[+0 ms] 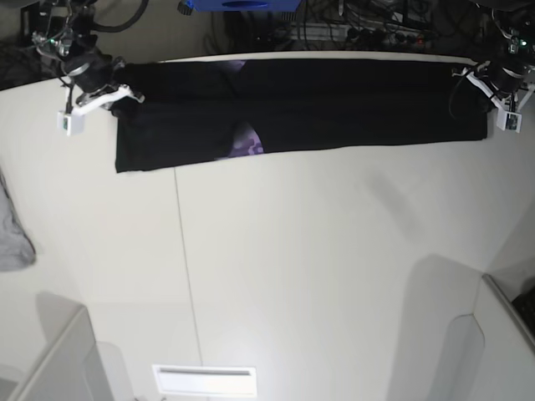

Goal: Fold the T-shirt properly
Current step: 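Lay the folded edge onto the first edge and open both grippers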

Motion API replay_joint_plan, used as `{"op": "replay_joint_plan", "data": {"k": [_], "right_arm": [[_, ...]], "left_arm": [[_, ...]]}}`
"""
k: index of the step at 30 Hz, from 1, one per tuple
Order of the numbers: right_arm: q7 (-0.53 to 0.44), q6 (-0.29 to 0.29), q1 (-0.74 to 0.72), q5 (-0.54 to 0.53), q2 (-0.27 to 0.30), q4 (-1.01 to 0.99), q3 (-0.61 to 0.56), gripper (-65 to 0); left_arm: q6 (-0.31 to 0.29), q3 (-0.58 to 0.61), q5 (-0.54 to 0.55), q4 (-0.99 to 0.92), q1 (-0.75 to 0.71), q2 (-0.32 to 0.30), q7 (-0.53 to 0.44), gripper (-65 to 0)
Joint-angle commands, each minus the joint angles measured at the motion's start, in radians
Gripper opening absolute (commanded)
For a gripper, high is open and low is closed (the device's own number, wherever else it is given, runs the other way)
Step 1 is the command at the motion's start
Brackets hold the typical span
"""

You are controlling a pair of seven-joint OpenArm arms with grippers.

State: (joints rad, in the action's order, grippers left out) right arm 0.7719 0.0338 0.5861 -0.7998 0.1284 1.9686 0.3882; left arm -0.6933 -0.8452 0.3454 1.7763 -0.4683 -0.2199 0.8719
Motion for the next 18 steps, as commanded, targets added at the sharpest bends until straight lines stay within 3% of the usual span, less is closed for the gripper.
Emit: {"op": "replay_joint_plan", "data": {"k": [1, 5, 7, 10, 12, 15, 18], "right_arm": [[-0.015, 0.001, 0.008, -0.003, 0.009, 0.013, 0.004, -65.0], [-0.015, 0.001, 0.01, -0.003, 0.007, 0.013, 0.004, -65.0], [-0.016, 0.001, 0.019, -0.003, 0.007, 0.013, 0.005, -56.3], [-0.018, 0.001, 0.028, -0.005, 0.007, 0.013, 0.012, -42.5], [-0.019, 0.001, 0.03, -0.005, 0.007, 0.013, 0.013, -36.9], [-0.025, 0.004, 0.038, -0.005, 0.007, 0.016, 0.015, -36.8], [-0.075, 0.012, 0.041, -0.005, 0.007, 0.021, 0.005, -38.9]], "left_arm": [[-0.005, -0.007, 0.005, 0.013, -0.004, -0.017, -0.016, -65.0], [-0.004, -0.007, 0.005, 0.012, -0.005, -0.017, -0.016, -65.0], [-0.004, -0.01, 0.005, 0.009, -0.005, -0.017, -0.016, -64.0], [-0.004, -0.015, 0.005, 0.009, -0.005, -0.017, -0.018, -45.9], [-0.004, -0.016, 0.005, 0.009, -0.004, -0.017, -0.02, -34.7], [-0.005, -0.016, 0.013, 0.018, 0.0, -0.017, -0.021, -22.5], [-0.005, -0.016, 0.017, 0.075, -0.005, -0.002, -0.021, -20.2]]}}
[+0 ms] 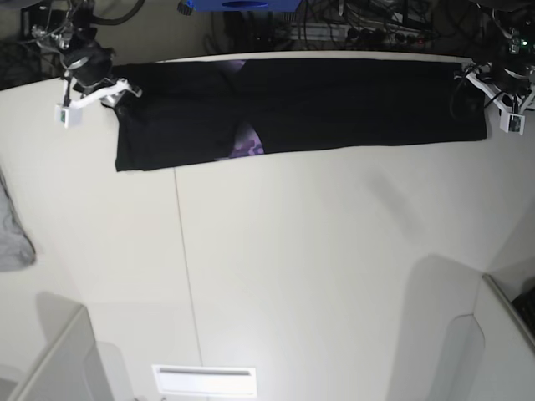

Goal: Fold the T-shirt properly
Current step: 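Lay the folded edge onto the first edge and open both grippers, then regrasp the strip ends with both grippers at the shirt's two ends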

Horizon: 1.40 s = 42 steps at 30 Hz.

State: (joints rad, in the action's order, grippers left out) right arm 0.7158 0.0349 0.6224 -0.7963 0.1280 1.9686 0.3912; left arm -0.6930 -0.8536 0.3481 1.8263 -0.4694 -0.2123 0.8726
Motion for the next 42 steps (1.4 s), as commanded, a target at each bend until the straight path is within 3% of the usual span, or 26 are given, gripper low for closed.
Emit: {"op": "replay_joint_plan", "data": {"k": [1, 3, 4, 5, 7, 8, 9, 13, 20, 24, 28, 31, 35, 42], "right_arm": [[-0.041, 0.016, 0.006, -0.008, 0.008, 0.021, -0.001, -39.6], [-0.075, 0.072, 0.004, -0.008, 0.012, 0.022, -0.024, -42.2], [-0.08, 0.109, 0.001, -0.007, 0.015, 0.022, -0.038, -44.0], [-0.081, 0.138, -0.002, -0.005, 0.015, 0.019, -0.045, -46.5], [-0.08, 0.173, -0.023, -0.004, 0.015, 0.013, -0.057, -54.3], [-0.074, 0.176, -0.034, -0.004, 0.017, 0.005, -0.057, -59.6], [-0.054, 0.176, -0.045, -0.004, 0.015, -0.008, -0.057, -65.0], [0.006, 0.176, -0.094, -0.004, 0.012, -0.076, -0.05, -65.0], [0.005, 0.176, -0.172, -0.001, 0.022, -0.246, -0.047, -65.0], [0.005, 0.176, -0.235, 0.104, 0.038, -0.318, -0.047, -65.0], [0.005, 0.176, -0.299, 0.179, 0.037, -0.371, -0.045, -65.0], [0.006, 0.176, -0.338, 0.193, 0.042, -0.392, -0.045, -65.0], [0.011, 0.176, -0.372, 0.193, 0.043, -0.404, -0.045, -65.0], [0.012, 0.181, -0.339, 0.185, 0.038, -0.282, -0.054, -65.0]], "left_arm": [[-0.005, -0.008, 0.016, 0.046, -0.004, 0.011, -0.022, -20.4], [-0.005, -0.005, 0.016, 0.074, 0.001, 0.047, -0.022, -22.7], [-0.005, 0.0, 0.015, 0.072, 0.007, 0.06, -0.022, -27.8], [-0.005, 0.003, 0.015, 0.062, 0.016, 0.069, -0.022, -35.5], [-0.005, 0.023, 0.003, 0.031, 0.048, 0.083, -0.022, -57.8], [-0.005, 0.032, 0.003, 0.011, 0.056, 0.084, -0.022, -65.0], [-0.004, 0.033, 0.003, -0.012, 0.06, 0.084, -0.022, -65.0], [-0.003, 0.032, 0.003, -0.095, 0.073, 0.083, -0.023, -65.0], [-0.003, 0.033, 0.001, -0.274, 0.142, 0.06, -0.025, -65.0], [-0.003, 0.056, 0.001, -0.314, 0.176, 0.06, -0.025, -65.0], [0.014, 0.09, 0.001, -0.313, 0.192, 0.06, -0.025, -65.0], [0.054, 0.09, 0.001, -0.313, 0.208, 0.061, -0.023, -65.0], [0.055, 0.089, 0.003, -0.307, 0.225, 0.061, -0.022, -65.0], [0.054, 0.053, 0.015, -0.109, 0.189, 0.064, -0.017, -65.0]]}}
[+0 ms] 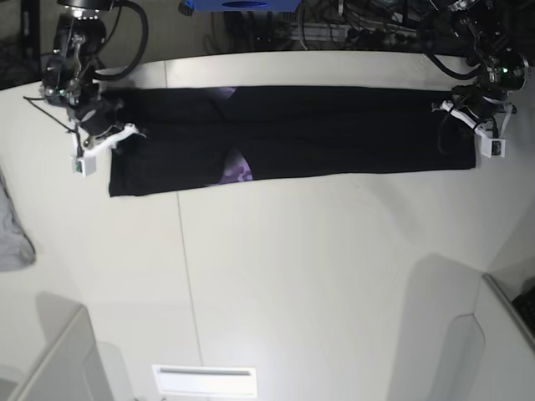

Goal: Fold the T-shirt properly
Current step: 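Regrasp the strip ends with both grippers at the shirt's two ends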

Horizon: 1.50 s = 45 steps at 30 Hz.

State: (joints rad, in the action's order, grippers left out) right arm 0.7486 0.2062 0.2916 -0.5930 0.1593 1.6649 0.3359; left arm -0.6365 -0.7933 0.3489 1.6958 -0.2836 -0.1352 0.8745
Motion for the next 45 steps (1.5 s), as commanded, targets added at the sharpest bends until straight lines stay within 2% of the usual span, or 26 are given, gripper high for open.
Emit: {"op": "replay_joint_plan", "data": {"k": [1, 7, 8, 10, 15, 17, 20, 23, 25, 36, 41, 43, 45], "right_arm": [[-0.021, 0.009, -0.007, -0.018, 0.004, 0.051, -0.001, -65.0], [-0.021, 0.011, 0.053, -0.018, -0.023, 0.229, -0.001, -65.0], [-0.021, 0.011, 0.062, -0.018, -0.023, 0.251, -0.001, -65.0], [-0.021, 0.011, 0.08, -0.018, -0.023, 0.28, -0.001, -65.0], [-0.021, 0.012, 0.102, -0.018, -0.023, 0.292, -0.002, -65.0], [-0.021, 0.012, 0.11, -0.018, -0.023, 0.291, -0.002, -65.0], [-0.021, 0.012, 0.111, -0.018, -0.023, 0.291, -0.004, -65.0], [-0.021, 0.012, 0.113, -0.018, -0.023, 0.291, -0.004, -65.0], [-0.019, 0.012, 0.113, -0.018, -0.023, 0.291, -0.004, -65.0], [0.018, 0.012, 0.111, -0.018, -0.023, 0.295, -0.004, -65.0], [0.018, 0.012, 0.113, -0.018, -0.023, 0.297, -0.004, -65.0], [0.018, 0.012, 0.113, -0.018, -0.023, 0.297, -0.004, -65.0], [0.018, 0.012, 0.113, -0.018, -0.023, 0.297, -0.002, -65.0]], "left_arm": [[-0.004, -0.019, 0.014, 0.051, 0.004, -0.013, -0.018, -65.0], [-0.009, -0.082, 0.016, 0.177, -0.021, -0.01, -0.016, -65.0], [-0.024, -0.097, 0.02, 0.177, -0.027, -0.01, -0.016, -65.0], [-0.062, -0.137, 0.069, 0.165, -0.036, -0.01, -0.016, -65.0], [-0.062, -0.245, 0.253, 0.096, -0.098, -0.017, -0.018, -65.0], [-0.062, -0.272, 0.298, 0.072, -0.107, -0.019, -0.018, -51.0], [-0.062, -0.294, 0.312, 0.026, -0.102, -0.024, -0.018, -23.9], [-0.062, -0.288, 0.312, -0.007, -0.096, -0.024, -0.018, -7.2], [-0.062, -0.285, 0.312, -0.036, -0.088, -0.024, -0.019, -3.0], [-0.062, -0.17, 0.301, -0.175, -0.024, -0.025, -0.025, -2.8], [-0.062, -0.171, 0.187, -0.222, 0.017, -0.022, -0.025, -3.1], [-0.062, -0.171, 0.141, -0.227, 0.03, -0.021, -0.025, -8.6], [-0.062, -0.171, 0.124, -0.227, 0.031, -0.019, -0.025, -19.4]]}}
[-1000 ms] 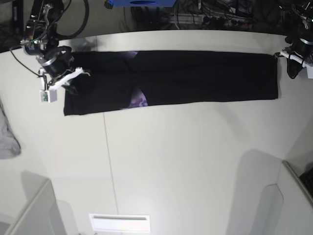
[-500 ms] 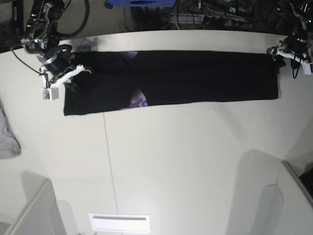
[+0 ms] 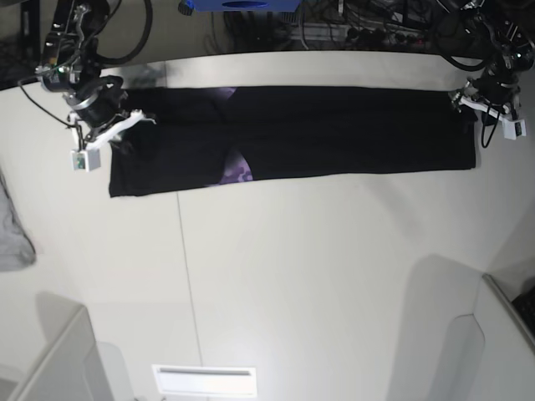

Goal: Fold the T-shirt properly
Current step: 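Regrasp the strip ends with both grippers at the shirt's two ends, then carry the strip end with the left gripper toward the right gripper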

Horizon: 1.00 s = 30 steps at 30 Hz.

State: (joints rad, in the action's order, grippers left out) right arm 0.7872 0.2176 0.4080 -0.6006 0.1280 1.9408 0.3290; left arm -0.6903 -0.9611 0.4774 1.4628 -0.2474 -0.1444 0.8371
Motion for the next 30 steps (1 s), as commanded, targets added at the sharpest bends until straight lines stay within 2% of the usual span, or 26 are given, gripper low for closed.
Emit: {"op": "replay_joint_plan", "data": {"k": [1, 5, 8, 15, 24, 30], "right_arm": [[-0.022, 0.001, -0.004, -0.011, 0.006, 0.021, 0.005, -65.0], [-0.022, 0.001, -0.004, -0.011, 0.005, 0.021, 0.005, -65.0], [-0.022, 0.001, -0.005, -0.011, -0.006, 0.021, 0.005, -65.0], [-0.022, 0.001, -0.008, -0.011, -0.008, 0.021, 0.005, -65.0], [-0.024, 0.001, -0.01, -0.011, -0.008, 0.021, 0.006, -65.0], [-0.024, 0.001, -0.021, -0.011, -0.02, 0.019, 0.006, -65.0]], "left_arm": [[-0.008, -0.003, -0.006, 0.006, -0.005, -0.01, 0.012, -25.7], [-0.008, -0.003, -0.01, 0.006, -0.011, -0.011, 0.012, -49.2], [-0.008, -0.005, -0.01, 0.006, -0.011, -0.014, 0.012, -64.5], [-0.008, -0.012, -0.01, 0.046, -0.013, -0.016, 0.012, -65.0], [-0.008, -0.006, -0.012, 0.253, -0.068, -0.007, 0.012, -65.0], [-0.008, 0.07, -0.009, 0.362, -0.129, -0.005, 0.014, -65.0]]}}
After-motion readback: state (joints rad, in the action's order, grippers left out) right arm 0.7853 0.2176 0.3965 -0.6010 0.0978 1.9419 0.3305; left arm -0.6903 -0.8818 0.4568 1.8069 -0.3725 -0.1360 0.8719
